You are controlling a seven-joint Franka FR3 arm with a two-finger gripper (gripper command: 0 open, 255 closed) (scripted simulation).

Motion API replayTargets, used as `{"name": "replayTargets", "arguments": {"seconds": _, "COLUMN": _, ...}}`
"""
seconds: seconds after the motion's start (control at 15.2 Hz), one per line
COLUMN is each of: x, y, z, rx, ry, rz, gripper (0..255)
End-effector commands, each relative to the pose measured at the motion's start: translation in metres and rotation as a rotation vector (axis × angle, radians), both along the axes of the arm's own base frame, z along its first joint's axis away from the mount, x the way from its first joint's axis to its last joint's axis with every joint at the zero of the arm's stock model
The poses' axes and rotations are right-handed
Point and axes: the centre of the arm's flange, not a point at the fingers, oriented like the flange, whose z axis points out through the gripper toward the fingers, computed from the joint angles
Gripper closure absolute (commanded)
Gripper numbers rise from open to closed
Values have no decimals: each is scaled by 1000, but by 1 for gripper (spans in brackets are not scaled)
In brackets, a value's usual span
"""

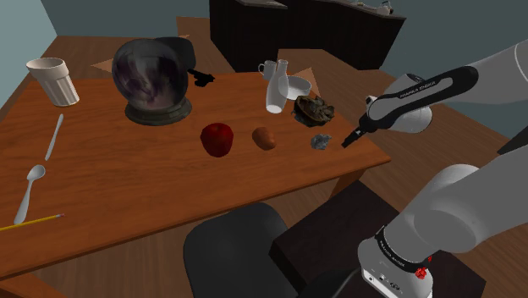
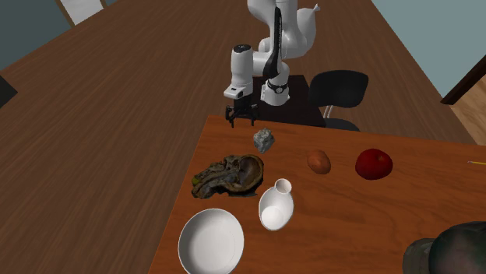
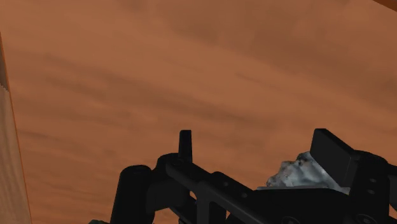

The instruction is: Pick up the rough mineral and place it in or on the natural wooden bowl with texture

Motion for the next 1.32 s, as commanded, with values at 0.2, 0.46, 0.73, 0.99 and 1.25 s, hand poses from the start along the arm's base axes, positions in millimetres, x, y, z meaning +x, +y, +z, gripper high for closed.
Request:
{"name": "replayTargets", "arguments": {"seconds": 0.2, "x": 0, "y": 0, "z": 0, "rx": 0, "ry": 0, "rz": 0, "gripper": 255}}
{"name": "replayTargets", "arguments": {"seconds": 0.46, "x": 0, "y": 0, "z": 0, "rx": 0, "ry": 0, "rz": 0, "gripper": 255}}
{"name": "replayTargets", "arguments": {"seconds": 0.73, "x": 0, "y": 0, "z": 0, "rx": 0, "ry": 0, "rz": 0, "gripper": 0}}
{"name": "replayTargets", "arguments": {"seconds": 0.99, "x": 41, "y": 49, "z": 31, "rx": 19, "ry": 132, "rz": -321, "gripper": 0}}
{"name": "replayTargets", "arguments": {"seconds": 1.25, "x": 100, "y": 81, "z": 56, "rx": 39, "ry": 264, "rz": -642, "gripper": 0}}
